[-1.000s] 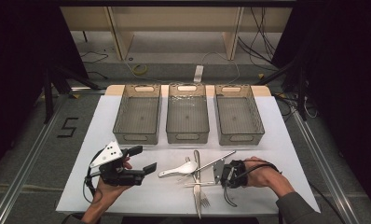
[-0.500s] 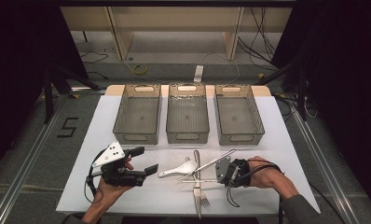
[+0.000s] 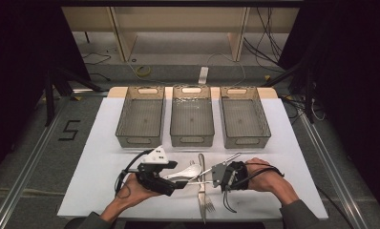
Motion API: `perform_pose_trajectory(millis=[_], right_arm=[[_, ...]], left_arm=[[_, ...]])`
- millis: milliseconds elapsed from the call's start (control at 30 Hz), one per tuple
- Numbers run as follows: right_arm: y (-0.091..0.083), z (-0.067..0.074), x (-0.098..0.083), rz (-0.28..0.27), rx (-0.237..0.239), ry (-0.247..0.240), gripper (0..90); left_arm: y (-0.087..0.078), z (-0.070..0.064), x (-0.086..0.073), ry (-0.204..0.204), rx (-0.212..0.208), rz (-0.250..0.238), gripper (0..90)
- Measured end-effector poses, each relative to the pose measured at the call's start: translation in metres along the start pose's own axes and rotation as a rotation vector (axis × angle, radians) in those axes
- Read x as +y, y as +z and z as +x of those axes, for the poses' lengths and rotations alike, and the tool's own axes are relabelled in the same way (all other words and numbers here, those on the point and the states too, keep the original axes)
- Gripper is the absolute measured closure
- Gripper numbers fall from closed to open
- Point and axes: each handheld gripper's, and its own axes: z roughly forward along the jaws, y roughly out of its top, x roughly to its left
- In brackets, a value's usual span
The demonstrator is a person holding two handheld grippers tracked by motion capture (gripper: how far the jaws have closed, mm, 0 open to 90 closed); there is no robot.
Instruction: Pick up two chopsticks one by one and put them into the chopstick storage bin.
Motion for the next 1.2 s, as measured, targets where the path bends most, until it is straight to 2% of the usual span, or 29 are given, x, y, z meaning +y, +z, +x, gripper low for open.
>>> perform_pose_trajectory(millis=[67, 167, 233, 333, 433, 633, 767, 867, 933, 1067, 1200], right_arm=[[-0.001, 0.0, 0.004, -0.007, 0.002, -0.002, 86.4], [-0.003, -0.001, 0.009, -0.022, -0.007, -0.008, 86.4], [-0.005, -0.001, 0.013, -0.029, -0.005, -0.015, 86.4], [-0.008, -0.001, 0.018, -0.028, -0.003, -0.028, 86.4], [-0.011, -0.001, 0.021, -0.022, 0.0, -0.037, 86.4], [-0.011, 0.0, 0.024, -0.015, 0.002, -0.056, 86.4], [-0.01, 0.001, 0.026, -0.014, 0.014, -0.088, 86.4], [-0.01, 0.002, 0.027, -0.014, 0.016, -0.093, 86.4], [-0.01, 0.002, 0.028, -0.025, 0.013, -0.079, 86.4], [-0.009, 0.003, 0.028, -0.038, 0.002, -0.086, 86.4], [-0.01, 0.003, 0.028, -0.035, 0.021, -0.099, 86.3]], left_arm=[[0.008, -0.003, 0.003, 0.024, -0.003, 0.034, 25.1], [0.019, -0.007, 0.008, 0.035, -0.048, 0.087, 29.0], [0.023, -0.009, 0.011, 0.041, -0.07, 0.117, 34.8], [0.028, -0.012, 0.016, 0.094, -0.045, 0.16, 38.0], [0.034, -0.015, 0.018, 0.124, -0.059, 0.185, 41.8], [0.04, -0.02, 0.02, 0.178, -0.052, 0.223, 52.3], [0.044, -0.024, 0.022, 0.209, -0.055, 0.243, 58.0], [0.045, -0.024, 0.021, 0.228, -0.049, 0.241, 62.7], [0.045, -0.025, 0.02, 0.225, -0.058, 0.232, 65.3], [0.045, -0.024, 0.019, 0.223, -0.061, 0.241, 70.4], [0.045, -0.024, 0.019, 0.237, -0.067, 0.242, 76.1]])
